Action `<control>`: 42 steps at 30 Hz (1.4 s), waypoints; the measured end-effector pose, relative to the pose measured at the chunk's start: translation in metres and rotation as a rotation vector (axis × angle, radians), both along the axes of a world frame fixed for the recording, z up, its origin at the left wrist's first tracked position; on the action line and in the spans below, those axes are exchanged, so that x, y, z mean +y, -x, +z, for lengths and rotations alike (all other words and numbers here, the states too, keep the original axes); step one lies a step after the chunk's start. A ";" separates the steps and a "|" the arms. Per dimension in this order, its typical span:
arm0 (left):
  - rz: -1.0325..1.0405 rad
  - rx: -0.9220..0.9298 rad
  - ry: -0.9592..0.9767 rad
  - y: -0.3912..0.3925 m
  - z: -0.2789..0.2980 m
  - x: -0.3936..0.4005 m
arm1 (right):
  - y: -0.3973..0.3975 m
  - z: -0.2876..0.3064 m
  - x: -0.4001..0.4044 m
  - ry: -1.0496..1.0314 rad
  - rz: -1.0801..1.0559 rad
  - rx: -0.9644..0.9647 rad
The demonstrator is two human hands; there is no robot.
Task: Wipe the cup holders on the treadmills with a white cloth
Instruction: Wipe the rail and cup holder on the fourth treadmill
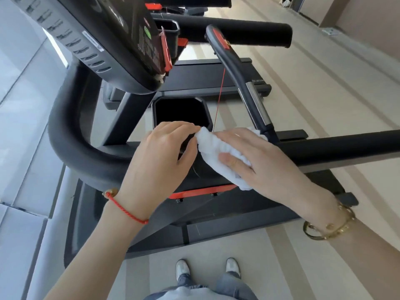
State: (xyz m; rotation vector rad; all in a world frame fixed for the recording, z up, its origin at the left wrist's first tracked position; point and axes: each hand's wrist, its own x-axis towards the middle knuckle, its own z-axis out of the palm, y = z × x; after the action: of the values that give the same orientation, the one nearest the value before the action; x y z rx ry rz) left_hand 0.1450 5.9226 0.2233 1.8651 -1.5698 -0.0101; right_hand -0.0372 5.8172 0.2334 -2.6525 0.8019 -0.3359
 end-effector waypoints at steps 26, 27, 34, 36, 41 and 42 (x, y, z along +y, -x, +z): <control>0.059 -0.065 0.086 0.202 -0.034 -0.099 | 0.225 -0.069 -0.159 0.473 -0.246 -0.226; 0.050 -0.068 0.095 0.211 -0.036 -0.103 | 0.235 -0.069 -0.160 0.515 -0.257 -0.218; -0.077 -0.069 0.114 0.273 -0.047 -0.128 | 0.305 -0.071 -0.137 0.320 -0.377 -0.232; -0.129 -0.064 0.080 0.287 -0.054 -0.134 | 0.325 -0.077 -0.124 0.184 -0.432 -0.251; -0.243 -0.058 -0.011 0.319 -0.079 -0.147 | 0.373 -0.098 -0.096 0.042 -0.617 -0.224; -0.264 -0.051 -0.027 0.325 -0.083 -0.149 | 0.381 -0.103 -0.092 0.024 -0.654 -0.211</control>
State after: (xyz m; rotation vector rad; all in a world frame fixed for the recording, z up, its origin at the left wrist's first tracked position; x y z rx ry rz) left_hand -0.1797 5.7734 0.1401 1.6766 -1.8496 -0.1029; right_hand -0.4183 5.7254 0.1301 -2.2480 1.5766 -0.7718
